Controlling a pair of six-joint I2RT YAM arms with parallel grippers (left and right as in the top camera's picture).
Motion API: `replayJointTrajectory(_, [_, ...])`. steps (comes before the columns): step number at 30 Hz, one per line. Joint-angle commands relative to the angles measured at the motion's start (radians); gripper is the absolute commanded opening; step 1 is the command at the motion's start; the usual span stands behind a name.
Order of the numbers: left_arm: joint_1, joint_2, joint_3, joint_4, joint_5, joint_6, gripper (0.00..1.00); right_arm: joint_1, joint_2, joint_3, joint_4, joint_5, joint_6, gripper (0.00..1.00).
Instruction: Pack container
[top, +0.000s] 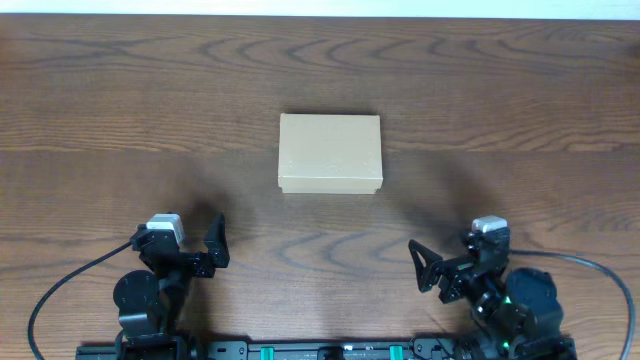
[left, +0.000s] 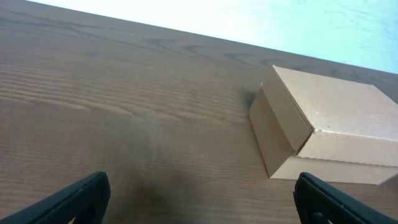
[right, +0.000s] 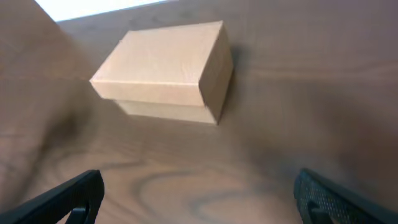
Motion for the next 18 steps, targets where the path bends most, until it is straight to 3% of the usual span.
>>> replayJointTrajectory(1, [0.008, -0.010, -0.025, -0.002, -0.011, 0.011, 0.95, 0.032, -0.061, -0.083, 0.072, 0.026, -0.124, 0.99])
replayJointTrajectory(7, [0.008, -0.010, -0.025, -0.002, -0.011, 0.011, 0.95, 0.079, -0.148, -0.235, 0.235, -0.011, -0.130, 0.99])
replayJointTrajectory(18, [0.008, -0.010, -0.025, -0.002, -0.011, 0.011, 0.95, 0.093, -0.170, -0.303, 0.262, -0.011, -0.130, 0.99])
